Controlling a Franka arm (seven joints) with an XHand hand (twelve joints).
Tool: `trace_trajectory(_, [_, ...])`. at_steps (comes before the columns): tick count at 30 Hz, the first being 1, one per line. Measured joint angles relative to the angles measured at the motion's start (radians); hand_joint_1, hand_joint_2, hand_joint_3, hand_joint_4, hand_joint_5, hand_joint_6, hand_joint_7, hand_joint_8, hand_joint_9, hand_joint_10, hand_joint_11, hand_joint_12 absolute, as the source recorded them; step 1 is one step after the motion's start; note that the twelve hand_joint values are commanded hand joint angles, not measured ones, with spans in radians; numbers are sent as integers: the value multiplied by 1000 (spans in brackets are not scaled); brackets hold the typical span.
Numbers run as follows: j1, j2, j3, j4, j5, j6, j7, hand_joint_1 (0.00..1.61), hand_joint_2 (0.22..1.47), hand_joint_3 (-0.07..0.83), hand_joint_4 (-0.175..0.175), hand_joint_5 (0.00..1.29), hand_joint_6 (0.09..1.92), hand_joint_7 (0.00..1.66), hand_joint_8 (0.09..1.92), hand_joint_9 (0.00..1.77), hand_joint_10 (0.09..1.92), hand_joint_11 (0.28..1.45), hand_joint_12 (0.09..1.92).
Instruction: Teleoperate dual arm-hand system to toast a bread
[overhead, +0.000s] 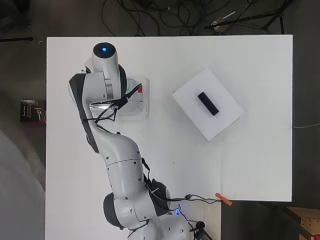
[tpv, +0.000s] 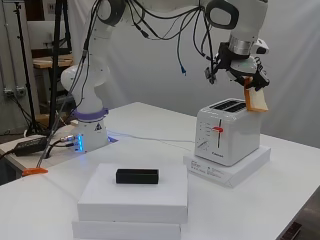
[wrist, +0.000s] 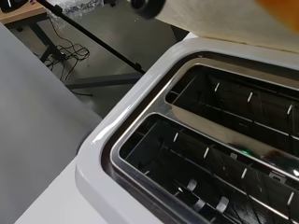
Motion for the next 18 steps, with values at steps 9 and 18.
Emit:
trace_trajectory(9, [-24,-113,-39,-93,-19,6,24,1205,1233,1,-175,662,1246,891,1363,1022,1351,651,1439])
trace_trajectory(18, [-92,43,-48,225,28,-250,28,1183,1275,-1,-175,618,1296,808,1534,969,1465,687,1447])
